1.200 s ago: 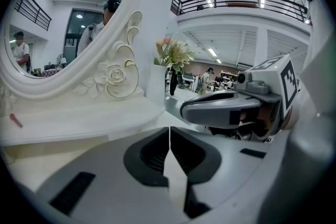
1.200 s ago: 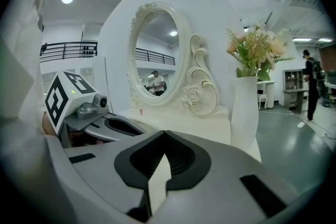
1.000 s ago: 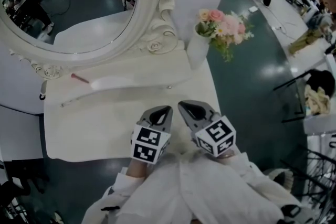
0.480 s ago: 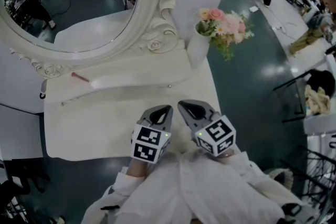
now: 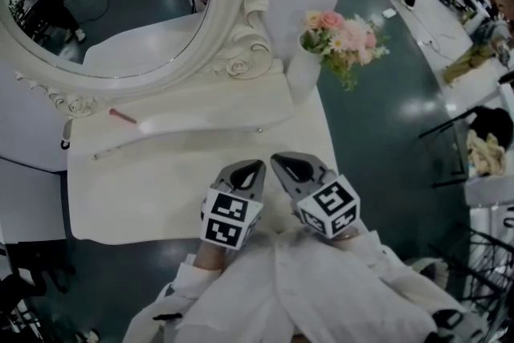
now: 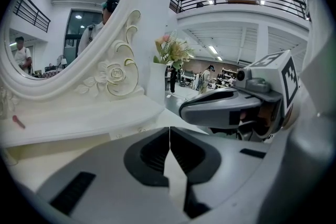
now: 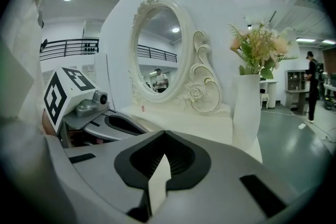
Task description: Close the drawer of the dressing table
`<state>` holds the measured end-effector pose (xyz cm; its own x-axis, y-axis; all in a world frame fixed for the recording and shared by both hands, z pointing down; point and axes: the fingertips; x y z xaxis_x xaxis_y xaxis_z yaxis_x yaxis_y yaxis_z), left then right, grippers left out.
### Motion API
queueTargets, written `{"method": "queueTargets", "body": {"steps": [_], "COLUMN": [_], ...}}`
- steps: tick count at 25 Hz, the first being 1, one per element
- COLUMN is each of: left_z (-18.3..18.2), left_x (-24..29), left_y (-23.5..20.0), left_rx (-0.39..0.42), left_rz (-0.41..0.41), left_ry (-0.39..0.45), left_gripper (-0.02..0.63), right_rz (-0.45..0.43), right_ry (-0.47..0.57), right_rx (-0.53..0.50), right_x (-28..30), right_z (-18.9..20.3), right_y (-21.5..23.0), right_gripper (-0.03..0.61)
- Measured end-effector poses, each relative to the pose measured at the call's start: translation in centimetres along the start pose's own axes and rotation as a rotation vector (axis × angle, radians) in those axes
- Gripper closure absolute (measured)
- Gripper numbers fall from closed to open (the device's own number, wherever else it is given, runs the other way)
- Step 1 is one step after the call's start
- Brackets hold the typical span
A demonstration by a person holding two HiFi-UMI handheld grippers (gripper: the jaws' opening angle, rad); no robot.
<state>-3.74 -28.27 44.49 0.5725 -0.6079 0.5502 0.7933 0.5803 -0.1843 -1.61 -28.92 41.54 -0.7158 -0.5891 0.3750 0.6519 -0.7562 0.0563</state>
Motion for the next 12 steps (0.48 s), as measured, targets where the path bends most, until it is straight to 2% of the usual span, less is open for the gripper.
{"method": "queueTargets", "body": {"steps": [12], "left_z": [0.8], "left_x": [0.2], "left_y": [-0.5], "left_rx": [-0.024], "left_rz": [-0.012], "left_ry": [-0.017], "left_gripper": [0.604], "right_rz": [0.008], "right_ry": [-0.026], "right_rx": [0.028], "right_x": [0.3], "right_z": [1.1], "right_y": [0.4], "right_gripper": [0.572]}}
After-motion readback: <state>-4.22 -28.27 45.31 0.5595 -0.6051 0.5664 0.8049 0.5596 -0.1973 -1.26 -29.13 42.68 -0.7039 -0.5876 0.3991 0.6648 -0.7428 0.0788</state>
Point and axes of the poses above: the fingertips, and each gripper's own axes: x forward along the fingers, y to its right, z out of its underside, and after that the axes turned 4 degrees about -x, right-handed
